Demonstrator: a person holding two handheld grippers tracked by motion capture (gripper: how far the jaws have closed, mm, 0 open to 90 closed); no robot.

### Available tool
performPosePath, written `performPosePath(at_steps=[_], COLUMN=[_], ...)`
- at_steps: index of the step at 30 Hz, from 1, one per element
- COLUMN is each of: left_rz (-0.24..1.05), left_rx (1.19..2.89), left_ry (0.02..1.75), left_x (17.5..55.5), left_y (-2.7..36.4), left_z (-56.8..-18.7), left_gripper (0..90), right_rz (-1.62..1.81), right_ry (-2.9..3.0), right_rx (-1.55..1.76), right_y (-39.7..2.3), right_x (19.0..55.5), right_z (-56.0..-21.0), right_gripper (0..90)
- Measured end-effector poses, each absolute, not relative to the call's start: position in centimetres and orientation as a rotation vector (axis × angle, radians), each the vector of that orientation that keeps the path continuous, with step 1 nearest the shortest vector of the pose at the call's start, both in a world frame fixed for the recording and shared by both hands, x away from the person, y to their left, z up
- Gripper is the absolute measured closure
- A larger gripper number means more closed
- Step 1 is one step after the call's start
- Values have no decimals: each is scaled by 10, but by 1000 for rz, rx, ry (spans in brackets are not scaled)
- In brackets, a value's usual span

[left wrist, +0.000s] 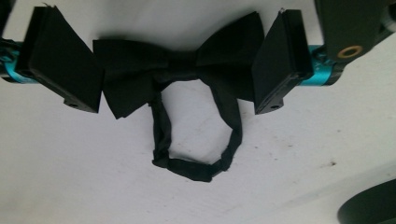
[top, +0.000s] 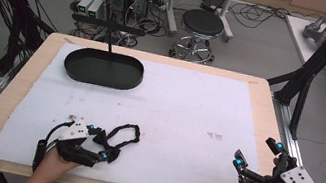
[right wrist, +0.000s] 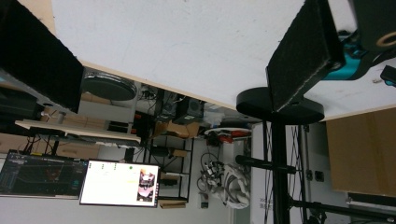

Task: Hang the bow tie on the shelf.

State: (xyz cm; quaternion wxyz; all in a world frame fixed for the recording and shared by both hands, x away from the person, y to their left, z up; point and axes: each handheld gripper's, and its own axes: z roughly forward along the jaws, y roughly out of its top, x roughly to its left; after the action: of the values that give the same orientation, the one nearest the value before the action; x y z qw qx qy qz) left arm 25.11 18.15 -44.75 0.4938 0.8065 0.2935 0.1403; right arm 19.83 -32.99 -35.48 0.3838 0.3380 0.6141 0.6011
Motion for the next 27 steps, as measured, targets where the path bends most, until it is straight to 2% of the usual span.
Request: performPosePath(at_steps=[7, 15, 20, 22, 27], left_rz=[320, 310, 324, 336, 350], left_rx=[1989, 2052, 2085, 2089, 2108], left_ry=[616, 586, 603, 634, 650], left_x=[247, 248, 249, 250, 252], left_y=[172, 162, 158, 156, 153], left_z=[-445, -448, -449, -449, -450], left_gripper=[214, 256, 315, 410, 433], right_rz=[1535, 1536, 1541, 1542, 1543], right_ry=[1562, 1561, 1555, 1555, 1556], right_rx=[862, 867, 870, 868, 867], right_y=[-331, -330, -331, -331, -331], right_x=[198, 197, 197, 197, 197], right_z=[-355, -354, -354, -354, -354], right_gripper=[37, 38, 37, 37, 38])
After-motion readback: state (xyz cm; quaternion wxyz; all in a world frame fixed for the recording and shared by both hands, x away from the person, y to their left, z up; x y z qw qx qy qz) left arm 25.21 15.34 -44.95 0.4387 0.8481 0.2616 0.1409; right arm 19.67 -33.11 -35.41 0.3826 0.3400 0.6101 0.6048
